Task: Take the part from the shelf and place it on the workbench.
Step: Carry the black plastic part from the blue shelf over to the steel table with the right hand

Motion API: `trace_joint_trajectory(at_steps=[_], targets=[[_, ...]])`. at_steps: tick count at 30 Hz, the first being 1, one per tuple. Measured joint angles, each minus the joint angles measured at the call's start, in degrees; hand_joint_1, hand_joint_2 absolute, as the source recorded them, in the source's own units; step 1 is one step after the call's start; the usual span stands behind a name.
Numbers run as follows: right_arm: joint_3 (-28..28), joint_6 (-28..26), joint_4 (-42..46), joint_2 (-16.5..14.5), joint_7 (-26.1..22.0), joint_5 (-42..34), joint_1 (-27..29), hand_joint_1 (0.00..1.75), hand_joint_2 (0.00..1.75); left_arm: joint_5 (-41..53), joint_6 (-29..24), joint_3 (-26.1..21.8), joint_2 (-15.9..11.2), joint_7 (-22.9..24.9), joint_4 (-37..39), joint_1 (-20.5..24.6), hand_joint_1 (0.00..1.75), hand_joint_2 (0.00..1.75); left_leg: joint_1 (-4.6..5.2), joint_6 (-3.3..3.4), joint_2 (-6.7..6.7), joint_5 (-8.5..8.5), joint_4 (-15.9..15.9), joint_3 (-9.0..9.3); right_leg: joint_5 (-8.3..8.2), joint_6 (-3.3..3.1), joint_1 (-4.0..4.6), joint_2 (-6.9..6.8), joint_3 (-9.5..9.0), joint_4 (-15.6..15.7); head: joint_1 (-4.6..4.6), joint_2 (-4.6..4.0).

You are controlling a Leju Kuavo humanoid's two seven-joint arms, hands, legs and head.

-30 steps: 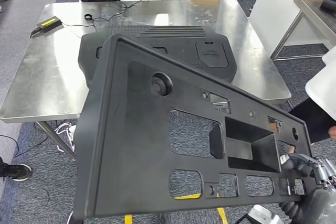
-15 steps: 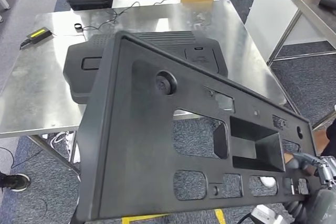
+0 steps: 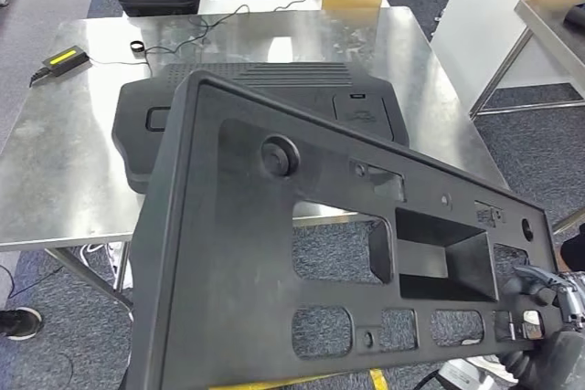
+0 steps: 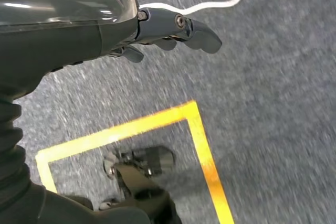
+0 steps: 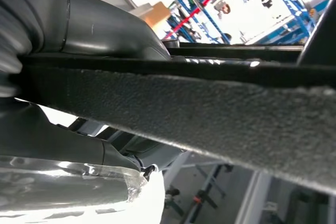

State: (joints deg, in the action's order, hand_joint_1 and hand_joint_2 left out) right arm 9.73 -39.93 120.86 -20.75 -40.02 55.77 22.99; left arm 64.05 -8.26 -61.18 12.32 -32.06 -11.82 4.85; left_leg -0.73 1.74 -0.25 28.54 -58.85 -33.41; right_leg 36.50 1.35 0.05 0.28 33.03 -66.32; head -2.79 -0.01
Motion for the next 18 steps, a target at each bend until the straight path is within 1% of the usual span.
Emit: trace_joint_trajectory(at_steps=[1,2,3,4,5,6,8,9,10,12,13,14,15,16,17,18], targets=[[0.03,0.00,-0.01,0.01,-0.07,0.04,-0.02,1.75,1.75,0.04,0.09,0.00,0.00,0.02,0.00,0.02,0.00,1.75,-0.07,0.05,0.01,0.28,0.02,0.30,1.33,0.30,-0.20,-0.01,2.44,-4.08,0.01,0.00],[0.05,0.00,-0.02,0.01,-0.07,0.14,-0.01,1.75,1.75,0.05,0.20,0.00,0.00,0.05,0.00,-0.01,0.00,1.75,-0.14,0.03,0.00,0.63,0.01,0.66,1.77,0.54,-0.40,-0.03,4.55,-7.12,0.01,0.01],[0.08,0.00,-0.03,0.01,-0.06,0.27,-0.01,1.75,1.75,0.06,0.30,0.00,-0.01,0.08,0.00,-0.04,0.00,1.75,-0.21,-0.05,-0.04,1.03,0.01,1.15,1.00,0.70,-0.56,-0.03,5.79,-8.23,0.02,0.00],[0.10,0.00,-0.03,0.01,-0.05,0.39,-0.01,1.75,1.75,0.06,0.38,0.00,-0.01,0.11,0.00,-0.06,0.00,1.75,-0.27,-0.11,-0.07,1.34,0.01,1.57,-0.10,0.80,-0.66,-0.04,6.35,-8.21,0.02,0.00],[0.12,0.00,-0.04,0.01,-0.05,0.48,-0.02,1.75,1.75,0.06,0.41,0.00,-0.02,0.13,0.00,-0.07,0.00,1.75,-0.32,-0.17,-0.11,1.57,0.01,1.90,-1.25,0.85,-0.71,-0.04,6.34,-7.40,0.02,-0.01],[0.13,0.00,-0.04,0.01,-0.04,0.51,-0.02,1.75,1.75,0.06,0.42,0.00,-0.02,0.13,0.00,-0.07,0.00,1.75,-0.34,-0.20,-0.13,1.69,0.01,2.09,-2.01,0.87,-0.73,-0.05,6.14,-6.64,0.02,-0.01],[0.13,0.00,-0.04,0.01,-0.04,0.54,-0.02,1.75,1.75,0.06,0.42,0.00,-0.01,0.13,0.00,-0.07,0.00,1.75,-0.35,-0.22,-0.15,1.74,0.01,2.16,-2.32,0.88,-0.73,-0.05,6.00,-6.24,0.02,0.00],[0.13,0.00,-0.04,0.01,-0.04,0.57,-0.03,1.75,1.75,0.06,0.43,0.00,-0.01,0.14,0.00,-0.07,0.00,1.75,-0.37,-0.25,-0.18,1.83,0.01,2.29,-2.93,0.88,-0.73,-0.05,5.72,-5.46,0.02,0.00],[0.13,0.00,-0.04,0.01,-0.04,0.62,-0.04,1.75,1.75,0.07,0.43,0.00,0.00,0.14,0.00,-0.06,0.00,1.75,-0.40,-0.32,-0.22,1.99,0.01,2.55,-4.03,0.85,-0.73,-0.05,5.17,-3.92,0.01,0.01],[0.13,-0.01,-0.08,0.02,-0.05,0.82,-0.25,1.75,1.75,0.10,0.45,0.00,0.01,0.16,0.00,0.03,0.00,1.75,-0.41,-1.06,-0.28,2.82,0.23,3.39,-6.77,-0.03,-0.39,-0.04,2.82,2.51,0.05,0.01],[0.15,-0.01,-0.11,0.03,-0.05,0.91,-0.35,1.75,1.75,0.14,0.46,0.00,0.01,0.17,0.00,0.07,0.00,1.75,-0.40,-1.52,-0.27,3.18,0.49,3.80,-7.66,-0.57,-0.21,-0.01,1.85,5.20,0.07,0.01],[0.16,-0.01,-0.13,0.03,-0.05,0.98,-0.45,1.75,1.75,0.18,0.47,0.00,0.01,0.19,0.00,0.12,0.00,1.75,-0.39,-2.02,-0.24,3.60,0.79,4.18,-8.09,-1.18,-0.18,0.02,0.96,7.38,0.11,0.01],[0.16,-0.01,-0.14,0.03,-0.05,0.98,-0.47,1.75,1.75,0.21,0.46,0.01,0.01,0.19,0.00,0.17,0.00,1.75,-0.38,-2.24,-0.21,3.91,0.68,4.28,-8.04,-1.49,-0.31,0.02,0.63,7.78,0.16,0.00],[0.15,-0.01,-0.13,0.03,-0.05,1.00,-0.56,1.75,1.75,0.23,0.44,0.01,0.01,0.19,0.00,0.24,0.00,1.75,-0.36,-2.42,-0.20,4.62,-0.46,3.87,-7.99,-1.83,-0.46,-0.05,0.14,8.23,0.20,0.00],[0.10,-0.02,-0.14,0.02,-0.05,1.01,-0.67,1.75,1.75,0.23,0.43,0.02,0.01,0.19,0.00,0.30,0.00,1.75,-0.35,-2.54,-0.20,5.75,-2.93,2.70,-7.88,-2.16,-0.62,-0.14,-0.39,8.60,0.27,0.00],[0.04,-0.02,-0.16,0.02,-0.05,1.03,-0.78,1.75,1.75,0.23,0.42,0.02,0.00,0.20,0.00,0.30,0.00,1.75,-0.33,-2.62,-0.19,7.17,-6.67,0.69,-7.64,-2.44,-0.61,-0.23,-0.81,8.73,0.33,0.00]])
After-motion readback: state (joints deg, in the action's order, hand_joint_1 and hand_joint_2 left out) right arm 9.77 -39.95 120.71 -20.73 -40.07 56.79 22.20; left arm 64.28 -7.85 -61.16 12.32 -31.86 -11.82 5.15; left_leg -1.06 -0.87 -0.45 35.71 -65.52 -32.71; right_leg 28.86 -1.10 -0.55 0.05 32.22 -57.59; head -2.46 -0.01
